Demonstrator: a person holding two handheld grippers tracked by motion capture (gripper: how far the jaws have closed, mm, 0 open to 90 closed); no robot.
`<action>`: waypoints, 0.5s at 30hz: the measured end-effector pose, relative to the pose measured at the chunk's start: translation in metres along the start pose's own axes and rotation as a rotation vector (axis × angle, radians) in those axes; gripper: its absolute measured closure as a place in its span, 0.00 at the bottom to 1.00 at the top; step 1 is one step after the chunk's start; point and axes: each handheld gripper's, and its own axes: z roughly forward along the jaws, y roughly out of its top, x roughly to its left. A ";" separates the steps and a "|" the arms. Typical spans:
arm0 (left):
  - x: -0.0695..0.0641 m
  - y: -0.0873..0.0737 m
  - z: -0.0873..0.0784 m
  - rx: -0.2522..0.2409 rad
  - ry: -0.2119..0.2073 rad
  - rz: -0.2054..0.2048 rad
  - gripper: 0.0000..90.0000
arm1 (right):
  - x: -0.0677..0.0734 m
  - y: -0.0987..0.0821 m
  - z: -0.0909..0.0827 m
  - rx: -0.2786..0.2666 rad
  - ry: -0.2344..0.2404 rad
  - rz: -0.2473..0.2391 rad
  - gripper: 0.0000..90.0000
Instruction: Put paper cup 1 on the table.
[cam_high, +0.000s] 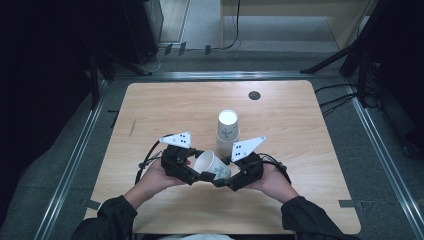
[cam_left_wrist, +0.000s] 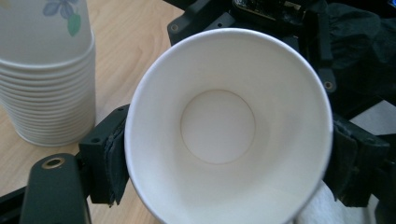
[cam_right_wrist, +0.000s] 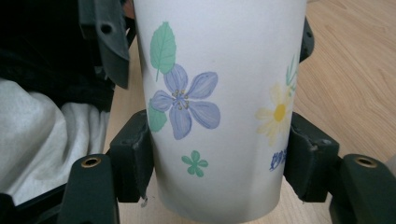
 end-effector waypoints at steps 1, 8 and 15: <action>0.000 0.000 0.000 -0.013 0.002 -0.002 0.22 | 0.000 0.000 0.000 -0.002 0.002 0.001 0.38; -0.001 -0.001 0.000 -0.005 0.012 0.005 0.26 | 0.000 0.000 0.001 0.007 0.007 0.006 0.38; 0.001 -0.001 -0.001 0.008 -0.002 -0.003 0.29 | -0.001 -0.002 0.002 0.004 0.028 0.022 0.37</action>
